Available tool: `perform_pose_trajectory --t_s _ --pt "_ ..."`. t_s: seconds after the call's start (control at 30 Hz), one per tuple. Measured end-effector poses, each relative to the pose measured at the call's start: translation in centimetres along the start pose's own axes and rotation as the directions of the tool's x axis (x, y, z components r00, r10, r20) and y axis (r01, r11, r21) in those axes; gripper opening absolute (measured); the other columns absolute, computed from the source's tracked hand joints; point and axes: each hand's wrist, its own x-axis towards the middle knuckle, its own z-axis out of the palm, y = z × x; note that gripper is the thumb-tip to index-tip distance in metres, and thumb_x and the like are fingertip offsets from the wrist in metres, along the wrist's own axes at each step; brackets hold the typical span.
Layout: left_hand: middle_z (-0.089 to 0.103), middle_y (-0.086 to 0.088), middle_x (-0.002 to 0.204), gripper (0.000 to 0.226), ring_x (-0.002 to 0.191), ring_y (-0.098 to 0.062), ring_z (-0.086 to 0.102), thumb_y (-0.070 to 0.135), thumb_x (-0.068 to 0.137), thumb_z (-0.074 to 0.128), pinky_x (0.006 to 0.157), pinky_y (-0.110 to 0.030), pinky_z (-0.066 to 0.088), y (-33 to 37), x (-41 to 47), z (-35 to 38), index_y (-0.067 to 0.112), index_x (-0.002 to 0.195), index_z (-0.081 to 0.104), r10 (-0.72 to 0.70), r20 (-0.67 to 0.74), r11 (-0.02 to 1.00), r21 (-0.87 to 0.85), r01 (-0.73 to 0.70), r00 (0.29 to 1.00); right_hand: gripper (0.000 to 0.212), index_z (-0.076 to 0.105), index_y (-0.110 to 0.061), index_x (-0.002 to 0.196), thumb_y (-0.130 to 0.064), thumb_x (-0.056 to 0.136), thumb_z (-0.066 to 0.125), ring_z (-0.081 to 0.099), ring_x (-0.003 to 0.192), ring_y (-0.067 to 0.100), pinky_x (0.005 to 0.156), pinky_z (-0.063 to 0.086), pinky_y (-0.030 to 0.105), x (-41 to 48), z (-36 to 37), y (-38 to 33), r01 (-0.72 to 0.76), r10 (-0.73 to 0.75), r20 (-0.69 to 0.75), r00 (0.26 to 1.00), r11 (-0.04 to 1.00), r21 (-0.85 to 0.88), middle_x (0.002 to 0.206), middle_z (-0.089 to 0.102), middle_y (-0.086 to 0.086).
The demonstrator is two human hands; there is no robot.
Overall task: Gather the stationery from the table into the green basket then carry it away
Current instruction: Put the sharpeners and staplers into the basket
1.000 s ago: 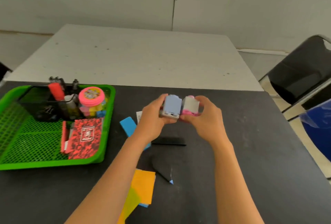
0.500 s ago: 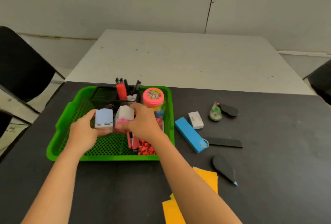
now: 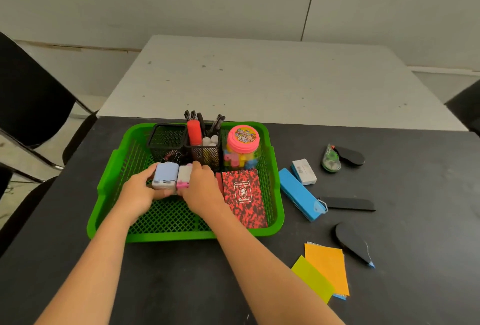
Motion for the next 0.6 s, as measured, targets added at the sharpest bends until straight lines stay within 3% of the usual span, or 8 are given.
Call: perform_pose_trajectory --t_s 0.23,0.33,0.43,0.53,0.6 --pt "0.051 -0.011 0.137 0.079 0.112 -0.018 0.045 -0.006 0.078 0.068 0.094 -0.027 0.033 0.1 -0.2 0.6 0.018 0.144 0.034 0.042 -0.003 0.997 0.067 -0.041 0.999 0.066 0.025 -0.001 0.142 -0.009 0.088 0.062 0.045 0.120 0.036 0.100 0.038 0.040 0.1 0.6 0.4 0.056 -0.062 -0.074 0.995 0.995 -0.088 0.134 0.042 0.021" --pt "0.043 -0.013 0.145 0.093 0.127 -0.030 0.043 -0.004 0.074 0.072 0.101 -0.038 0.035 0.9 -0.4 0.6 0.016 0.149 0.020 0.002 -0.027 0.986 0.164 0.002 1.000 0.069 0.025 0.000 0.143 -0.013 0.087 0.064 0.042 0.123 0.036 0.102 0.036 0.040 -0.1 0.3 0.4 0.065 -0.074 -0.064 0.995 0.990 -0.126 0.135 0.043 0.022" --pt "0.032 -0.017 0.149 0.104 0.134 -0.037 0.034 -0.006 0.070 0.073 0.103 -0.048 0.035 2.4 -1.0 0.7 0.012 0.150 0.007 0.044 -0.127 0.935 0.356 0.004 0.991 0.067 0.031 -0.004 0.141 -0.019 0.085 0.065 0.044 0.121 0.036 0.099 0.040 0.043 -1.1 -1.7 -0.3 0.081 -0.081 -0.074 0.994 0.997 -0.008 0.132 0.045 0.021" --pt "0.028 -0.019 0.147 0.093 0.135 -0.038 0.026 -0.011 0.072 0.065 0.108 -0.049 0.030 4.7 -2.5 2.2 0.009 0.148 0.014 0.233 -0.250 0.892 0.439 -0.104 0.940 0.044 0.047 -0.006 0.132 -0.006 0.088 0.055 0.051 0.112 0.029 0.096 0.045 0.041 -3.2 -5.7 0.0 0.189 -0.105 -0.357 0.928 0.960 0.209 0.124 0.054 0.016" --pt "0.027 -0.020 0.145 0.086 0.134 -0.038 0.023 -0.009 0.073 0.065 0.109 -0.046 0.026 6.4 -3.7 4.0 0.008 0.145 0.022 0.307 -0.239 0.878 0.444 -0.177 0.921 0.035 0.057 -0.002 0.119 0.002 0.086 0.050 0.054 0.107 0.028 0.092 0.045 0.037 -4.4 -8.6 2.3 0.131 0.060 -0.585 0.809 0.951 0.279 0.116 0.059 0.016"
